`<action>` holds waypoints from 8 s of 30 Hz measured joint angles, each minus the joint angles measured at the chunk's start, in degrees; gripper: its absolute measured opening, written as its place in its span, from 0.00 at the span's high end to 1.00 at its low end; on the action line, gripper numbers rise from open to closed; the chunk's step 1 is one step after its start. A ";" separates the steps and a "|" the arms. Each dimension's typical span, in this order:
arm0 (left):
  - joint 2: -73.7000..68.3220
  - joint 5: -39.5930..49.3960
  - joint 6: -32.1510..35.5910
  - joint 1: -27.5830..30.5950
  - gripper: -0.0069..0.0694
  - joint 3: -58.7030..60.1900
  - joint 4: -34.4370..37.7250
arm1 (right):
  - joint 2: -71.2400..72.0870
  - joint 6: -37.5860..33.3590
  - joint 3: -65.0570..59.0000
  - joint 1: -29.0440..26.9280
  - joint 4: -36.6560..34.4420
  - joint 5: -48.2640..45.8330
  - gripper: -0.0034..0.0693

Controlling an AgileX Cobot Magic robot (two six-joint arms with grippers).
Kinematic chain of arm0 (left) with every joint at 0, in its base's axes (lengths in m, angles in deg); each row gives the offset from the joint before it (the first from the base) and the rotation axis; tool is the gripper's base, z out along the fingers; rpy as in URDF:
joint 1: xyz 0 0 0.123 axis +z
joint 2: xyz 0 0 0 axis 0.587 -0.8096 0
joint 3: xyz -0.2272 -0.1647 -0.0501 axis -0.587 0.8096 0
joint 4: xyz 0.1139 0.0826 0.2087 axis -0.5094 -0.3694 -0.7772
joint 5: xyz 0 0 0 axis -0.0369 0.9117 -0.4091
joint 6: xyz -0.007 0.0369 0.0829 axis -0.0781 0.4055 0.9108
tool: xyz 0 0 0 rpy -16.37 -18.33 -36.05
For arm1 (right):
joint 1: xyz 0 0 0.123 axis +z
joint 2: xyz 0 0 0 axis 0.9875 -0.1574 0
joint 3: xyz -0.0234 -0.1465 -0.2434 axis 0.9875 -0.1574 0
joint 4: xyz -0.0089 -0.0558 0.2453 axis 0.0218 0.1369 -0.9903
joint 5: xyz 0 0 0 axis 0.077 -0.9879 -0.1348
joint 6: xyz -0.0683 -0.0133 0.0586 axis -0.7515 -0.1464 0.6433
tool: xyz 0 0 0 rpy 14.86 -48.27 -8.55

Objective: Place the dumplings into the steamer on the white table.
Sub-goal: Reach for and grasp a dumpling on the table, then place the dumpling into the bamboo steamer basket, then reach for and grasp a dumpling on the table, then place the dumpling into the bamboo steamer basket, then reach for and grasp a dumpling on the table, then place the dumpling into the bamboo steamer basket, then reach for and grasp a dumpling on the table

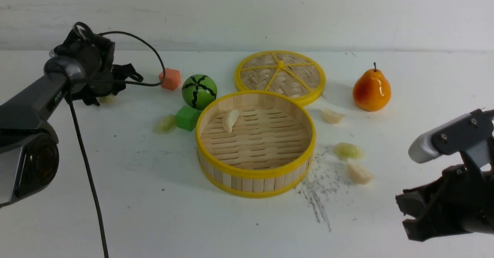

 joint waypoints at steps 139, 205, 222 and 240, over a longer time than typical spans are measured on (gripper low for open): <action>4.84 15.84 30.94 -29.05 0.64 -4.19 25.49 | 0.00 0.00 0.06 0.00 -8.33 0.03 0.66; 138.36 1.68 23.18 -29.06 0.90 113.83 -2.54 | -40.65 6.22 39.90 -6.01 -6.46 -15.58 0.75; 138.36 -6.67 23.14 -29.06 0.88 117.53 -2.94 | -59.05 -9.74 51.23 12.70 -56.54 11.40 0.75; 138.36 -6.67 22.06 -29.06 0.87 117.53 -3.37 | -62.44 -18.45 54.35 12.70 -61.61 12.43 0.45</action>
